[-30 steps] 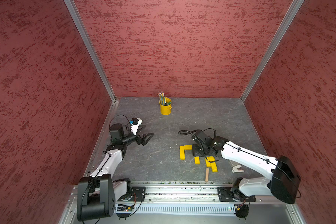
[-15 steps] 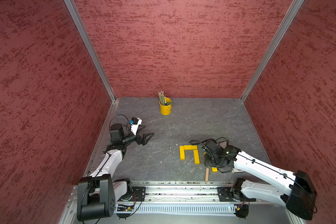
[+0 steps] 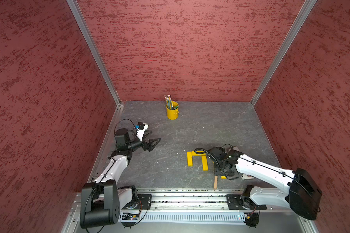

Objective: Assemble the number 8 with building blocks
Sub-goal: Pick up the building block from the center of the board.

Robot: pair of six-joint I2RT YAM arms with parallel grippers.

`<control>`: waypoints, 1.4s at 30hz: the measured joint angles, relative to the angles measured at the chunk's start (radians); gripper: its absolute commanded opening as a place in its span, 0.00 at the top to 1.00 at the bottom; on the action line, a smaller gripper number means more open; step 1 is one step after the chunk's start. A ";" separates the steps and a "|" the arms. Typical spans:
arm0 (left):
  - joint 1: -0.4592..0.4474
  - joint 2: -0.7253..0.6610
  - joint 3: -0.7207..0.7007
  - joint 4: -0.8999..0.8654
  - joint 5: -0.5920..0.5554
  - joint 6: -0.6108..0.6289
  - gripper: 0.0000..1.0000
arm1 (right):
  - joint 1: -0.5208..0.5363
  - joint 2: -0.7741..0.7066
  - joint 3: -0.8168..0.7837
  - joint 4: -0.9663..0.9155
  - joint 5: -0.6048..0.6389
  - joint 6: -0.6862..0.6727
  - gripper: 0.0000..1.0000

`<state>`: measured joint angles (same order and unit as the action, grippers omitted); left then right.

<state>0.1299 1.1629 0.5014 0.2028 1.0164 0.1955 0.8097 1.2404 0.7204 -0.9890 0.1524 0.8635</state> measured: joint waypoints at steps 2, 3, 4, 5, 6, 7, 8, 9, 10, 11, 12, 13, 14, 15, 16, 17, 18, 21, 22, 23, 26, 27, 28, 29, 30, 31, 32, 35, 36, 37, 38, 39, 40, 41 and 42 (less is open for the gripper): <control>0.000 0.003 0.000 0.000 0.000 0.000 0.00 | -0.014 0.001 0.000 0.000 0.008 -0.005 0.45; 0.000 0.004 0.000 0.000 0.000 0.000 0.00 | -0.021 0.001 -0.001 0.001 0.011 -0.007 0.45; 0.000 0.007 0.000 0.000 0.000 0.000 0.01 | -0.028 0.001 -0.003 0.003 0.013 -0.009 0.46; 0.000 0.010 0.000 0.000 0.000 0.000 0.00 | -0.037 0.000 -0.005 0.005 0.014 -0.014 0.46; 0.000 0.013 0.000 0.000 0.000 0.000 0.00 | -0.044 0.000 -0.008 0.006 0.015 -0.019 0.46; 0.000 0.015 0.000 0.000 0.000 0.000 0.00 | -0.053 -0.001 -0.010 0.008 0.016 -0.027 0.46; 0.000 0.016 0.000 0.000 0.000 0.000 0.00 | -0.063 -0.001 -0.013 0.010 0.017 -0.036 0.47; 0.000 0.017 0.000 0.000 0.000 0.000 0.00 | -0.072 -0.001 -0.014 0.014 0.017 -0.045 0.47; 0.000 0.017 0.000 0.000 0.000 0.000 0.00 | -0.082 0.000 -0.016 0.018 0.018 -0.057 0.48; 0.000 0.017 0.000 0.000 0.000 0.000 0.00 | -0.089 0.001 -0.016 0.021 0.017 -0.066 0.49; 0.000 0.017 0.000 0.000 0.000 0.000 0.00 | -0.097 0.003 -0.016 0.025 0.017 -0.075 0.50; 0.000 0.017 0.000 0.000 0.000 0.000 0.00 | -0.105 0.004 -0.016 0.030 0.017 -0.084 0.50; 0.000 0.017 0.000 0.000 0.000 0.000 0.00 | -0.109 0.005 -0.016 0.033 0.017 -0.090 0.50; 0.000 0.017 0.000 0.000 0.000 0.000 0.00 | -0.113 0.005 -0.015 0.035 0.017 -0.094 0.50; 0.000 0.017 0.000 0.000 0.000 0.000 0.00 | -0.114 0.005 -0.015 0.035 0.017 -0.096 0.50; 0.000 0.017 0.000 0.000 0.000 0.000 0.00 | -0.116 0.005 -0.014 0.036 0.017 -0.098 0.50; 0.000 0.017 0.000 0.000 0.000 0.000 0.00 | -0.116 0.005 -0.014 0.037 0.016 -0.099 0.50; 0.000 0.023 0.001 0.000 0.000 0.000 0.00 | -0.116 0.011 -0.014 0.049 0.015 -0.113 0.49; 0.000 0.028 0.002 0.000 0.000 0.000 0.00 | -0.116 0.019 -0.014 0.055 0.013 -0.117 0.49; 0.000 0.031 0.003 0.000 0.000 0.000 0.00 | -0.117 0.029 -0.014 0.062 0.010 -0.122 0.48; 0.000 0.034 0.004 -0.001 0.001 0.000 0.00 | -0.117 0.051 -0.014 0.077 0.008 -0.132 0.48; 0.000 0.034 0.004 0.000 0.000 0.001 0.00 | -0.117 0.055 -0.014 0.080 0.008 -0.135 0.48; 0.000 0.034 0.004 0.000 0.000 0.001 0.00 | -0.117 0.059 -0.014 0.082 0.008 -0.138 0.48; 0.000 0.034 0.004 0.000 0.000 0.001 0.00 | -0.117 0.061 -0.014 0.083 0.008 -0.140 0.50; 0.000 0.034 0.004 0.000 0.000 0.002 0.00 | -0.117 0.063 -0.014 0.084 0.008 -0.142 0.51; 0.000 0.034 0.004 0.000 0.000 0.002 0.00 | -0.118 0.063 -0.014 0.085 0.008 -0.143 0.53; 0.000 0.034 0.004 0.000 0.000 0.002 0.00 | -0.118 0.064 -0.014 0.087 0.006 -0.144 0.56; 0.000 0.034 0.004 0.000 0.000 0.002 0.00 | -0.119 0.065 -0.014 0.098 -0.002 -0.146 0.63; 0.000 0.034 0.004 0.000 0.000 0.002 0.00 | -0.120 0.065 -0.014 0.102 -0.004 -0.146 0.65; 0.000 0.034 0.004 0.000 0.000 0.002 0.00 | -0.120 0.065 -0.014 0.105 -0.007 -0.147 0.67; 0.000 0.034 0.004 0.000 0.000 0.003 0.00 | -0.120 0.065 -0.014 0.106 -0.009 -0.148 0.68; 0.000 0.034 0.004 0.000 0.000 0.003 0.00 | -0.120 0.065 -0.014 0.108 -0.011 -0.151 0.68; 0.000 0.034 0.004 0.000 0.000 0.003 0.00 | -0.120 0.065 -0.014 0.108 -0.014 -0.154 0.68; 0.000 0.034 0.004 0.000 0.000 0.003 0.00 | -0.120 0.065 -0.014 0.109 -0.017 -0.156 0.68; 0.000 0.034 0.004 0.000 0.000 0.003 0.00 | -0.120 0.065 -0.014 0.109 -0.019 -0.158 0.69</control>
<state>0.1299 1.1973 0.5053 0.2028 1.0168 0.1982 0.6899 1.3052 0.7059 -0.8803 0.1337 0.7055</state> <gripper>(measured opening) 0.996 0.333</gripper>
